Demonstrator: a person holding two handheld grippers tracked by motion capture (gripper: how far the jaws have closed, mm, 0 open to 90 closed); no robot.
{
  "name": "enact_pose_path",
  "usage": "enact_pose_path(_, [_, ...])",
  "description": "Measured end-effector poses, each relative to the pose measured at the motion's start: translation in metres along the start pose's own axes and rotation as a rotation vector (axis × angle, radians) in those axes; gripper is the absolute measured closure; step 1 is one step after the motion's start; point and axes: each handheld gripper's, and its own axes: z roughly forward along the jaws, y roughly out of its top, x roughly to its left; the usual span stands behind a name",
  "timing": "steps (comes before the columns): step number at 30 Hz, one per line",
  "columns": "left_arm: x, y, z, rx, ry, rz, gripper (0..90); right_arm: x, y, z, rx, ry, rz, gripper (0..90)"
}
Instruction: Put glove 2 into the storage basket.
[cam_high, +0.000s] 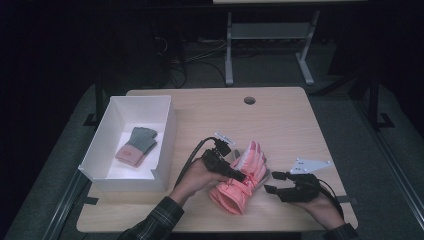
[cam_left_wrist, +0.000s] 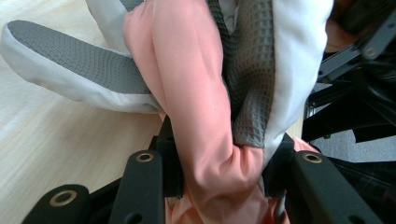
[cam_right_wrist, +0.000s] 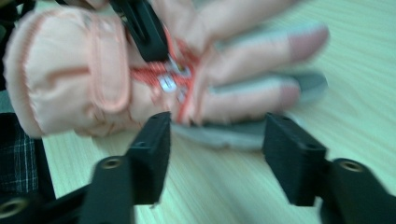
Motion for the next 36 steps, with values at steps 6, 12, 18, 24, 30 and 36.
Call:
enact_pose_path(6, [-0.008, 0.006, -0.02, -0.022, 0.022, -0.005, 60.0, -0.005, -0.014, -0.003, 0.001, -0.045, 0.028, 23.2])
enact_pose_path(12, [-0.018, 0.016, -0.044, -0.038, 0.055, -0.017, 59.9, -0.008, -0.016, -0.001, 0.035, -0.105, 0.066, 13.9])
enact_pose_path(18, [-0.027, 0.022, -0.071, -0.049, 0.093, -0.015, 59.7, -0.009, -0.018, 0.001, 0.045, -0.124, 0.067, 10.2])
enact_pose_path(24, [-0.035, 0.026, -0.113, -0.069, 0.14, -0.016, 59.6, -0.01, -0.019, 0.003, 0.06, -0.13, 0.076, 8.3])
enact_pose_path(30, [-0.039, 0.029, -0.148, -0.086, 0.173, -0.02, 59.7, -0.011, -0.019, 0.003, 0.06, -0.143, 0.083, 7.2])
enact_pose_path(36, [-0.036, 0.023, -0.19, -0.149, 0.201, -0.049, 59.7, -0.013, -0.021, 0.004, 0.066, -0.145, 0.095, 6.6])
